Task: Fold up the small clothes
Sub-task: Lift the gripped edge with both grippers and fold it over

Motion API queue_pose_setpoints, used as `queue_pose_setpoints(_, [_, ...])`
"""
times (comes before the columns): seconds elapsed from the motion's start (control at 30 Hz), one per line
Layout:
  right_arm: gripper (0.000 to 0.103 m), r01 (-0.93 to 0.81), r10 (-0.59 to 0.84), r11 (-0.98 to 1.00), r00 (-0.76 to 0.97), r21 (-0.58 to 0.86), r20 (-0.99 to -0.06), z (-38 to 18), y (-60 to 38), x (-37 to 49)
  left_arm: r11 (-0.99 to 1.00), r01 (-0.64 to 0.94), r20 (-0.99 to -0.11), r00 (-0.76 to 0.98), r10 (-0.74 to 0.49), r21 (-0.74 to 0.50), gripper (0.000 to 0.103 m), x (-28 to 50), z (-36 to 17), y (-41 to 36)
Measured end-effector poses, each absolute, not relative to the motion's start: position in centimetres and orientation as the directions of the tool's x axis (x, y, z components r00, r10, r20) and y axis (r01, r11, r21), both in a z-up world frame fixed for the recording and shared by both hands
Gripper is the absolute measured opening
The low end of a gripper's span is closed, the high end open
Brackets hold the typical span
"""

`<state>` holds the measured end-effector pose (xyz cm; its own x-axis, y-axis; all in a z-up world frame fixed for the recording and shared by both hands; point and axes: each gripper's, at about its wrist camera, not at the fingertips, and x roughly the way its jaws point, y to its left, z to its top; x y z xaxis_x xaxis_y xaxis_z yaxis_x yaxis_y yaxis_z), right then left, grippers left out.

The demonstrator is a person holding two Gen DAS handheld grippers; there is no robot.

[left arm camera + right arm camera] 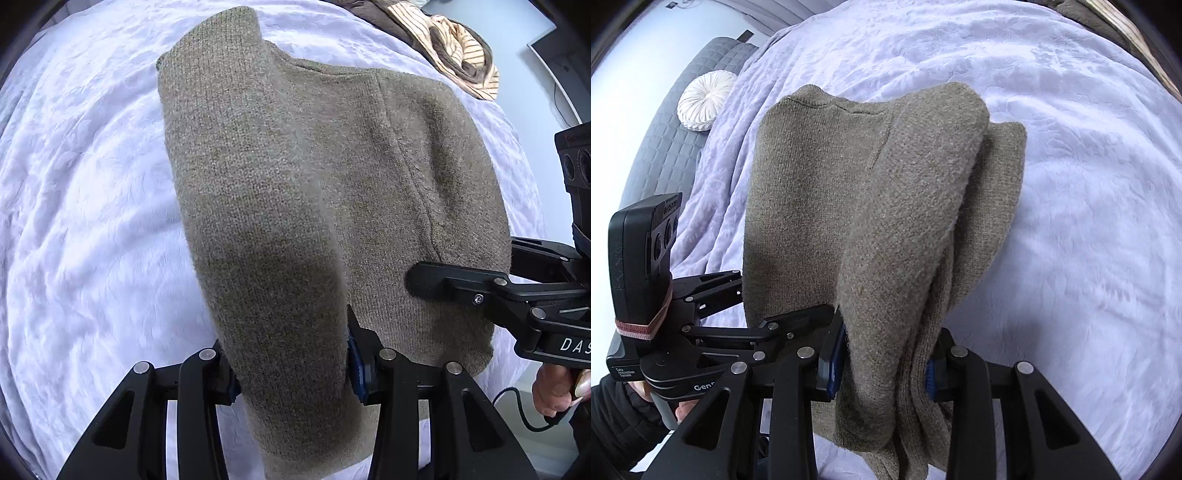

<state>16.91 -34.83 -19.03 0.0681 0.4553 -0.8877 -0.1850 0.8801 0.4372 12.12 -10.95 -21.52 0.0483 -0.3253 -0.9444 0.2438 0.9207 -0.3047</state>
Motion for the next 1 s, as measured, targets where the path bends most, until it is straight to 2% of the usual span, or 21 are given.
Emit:
queue_pose_setpoints(0.2, [0.036, -0.179, 0.443, 0.888, 0.091, 0.423, -0.892, -17.7, -33.9, 13.7, 0.919, 0.276, -0.949, 0.059, -0.308, -0.281, 0.046, 9.0, -20.2, -11.3])
queue_pose_setpoints(0.57, [0.036, -0.144, 0.398, 0.914, 0.132, 0.38, -0.908, -16.1, -32.3, 7.9, 0.891, 0.327, -0.936, 0.047, -0.348, -0.315, 0.046, 4.5, -19.6, -9.8])
queue_pose_setpoints(1.0, [0.036, -0.13, 0.357, 0.931, 0.141, 0.34, -0.923, -16.1, -31.0, 2.9, 0.876, 0.367, -0.937, 0.027, -0.347, -0.314, 0.046, 2.7, -20.7, -9.6])
